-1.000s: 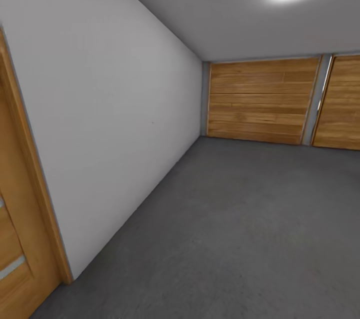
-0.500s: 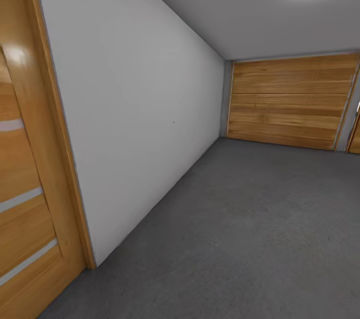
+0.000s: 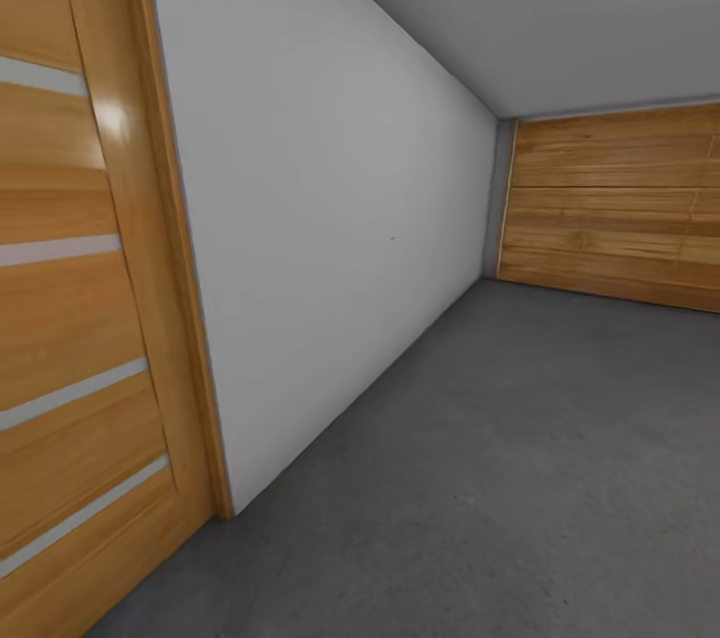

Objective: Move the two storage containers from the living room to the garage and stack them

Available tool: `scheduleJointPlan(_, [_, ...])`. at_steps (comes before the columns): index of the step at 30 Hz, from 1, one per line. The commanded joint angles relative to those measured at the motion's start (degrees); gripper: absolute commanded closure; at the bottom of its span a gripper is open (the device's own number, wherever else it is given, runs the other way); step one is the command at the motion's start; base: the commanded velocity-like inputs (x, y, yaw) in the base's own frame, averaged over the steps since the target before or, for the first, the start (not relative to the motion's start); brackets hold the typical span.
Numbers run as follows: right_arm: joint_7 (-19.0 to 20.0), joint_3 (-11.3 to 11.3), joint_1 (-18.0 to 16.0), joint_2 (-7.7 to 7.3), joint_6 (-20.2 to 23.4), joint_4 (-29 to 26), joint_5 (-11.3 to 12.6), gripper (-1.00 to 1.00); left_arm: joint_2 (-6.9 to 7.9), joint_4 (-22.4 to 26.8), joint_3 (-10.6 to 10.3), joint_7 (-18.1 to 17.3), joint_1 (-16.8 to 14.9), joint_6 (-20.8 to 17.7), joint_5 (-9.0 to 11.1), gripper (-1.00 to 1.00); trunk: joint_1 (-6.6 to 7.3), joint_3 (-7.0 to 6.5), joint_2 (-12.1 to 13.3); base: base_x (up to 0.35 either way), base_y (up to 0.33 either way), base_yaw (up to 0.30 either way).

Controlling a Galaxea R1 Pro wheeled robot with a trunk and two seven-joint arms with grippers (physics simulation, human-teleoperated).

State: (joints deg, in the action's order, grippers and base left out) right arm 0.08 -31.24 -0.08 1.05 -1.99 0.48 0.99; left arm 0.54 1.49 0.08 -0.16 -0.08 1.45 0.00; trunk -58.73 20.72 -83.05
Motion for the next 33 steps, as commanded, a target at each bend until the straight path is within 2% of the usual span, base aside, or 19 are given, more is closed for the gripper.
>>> scheduleJointPlan(1, [0.01, -0.13, -0.01, 0.01, -0.21, 0.05, 0.09, -1.0, 0.0, 0.01, 0.01, -0.02, -0.01, 0.13, 0.0, -1.0, 0.0, 0.04, -0.03, 0.0, 0.0, 0.273])
scheduleJointPlan(33, [0.01, -0.13, -0.01, 0.01, -0.21, 0.05, 0.07, -1.0, 0.0, 0.02, 0.01, -0.02, -0.01, 0.13, 0.0, -1.0, 0.0, 0.04, -0.03, 0.0, 0.0, 0.273])
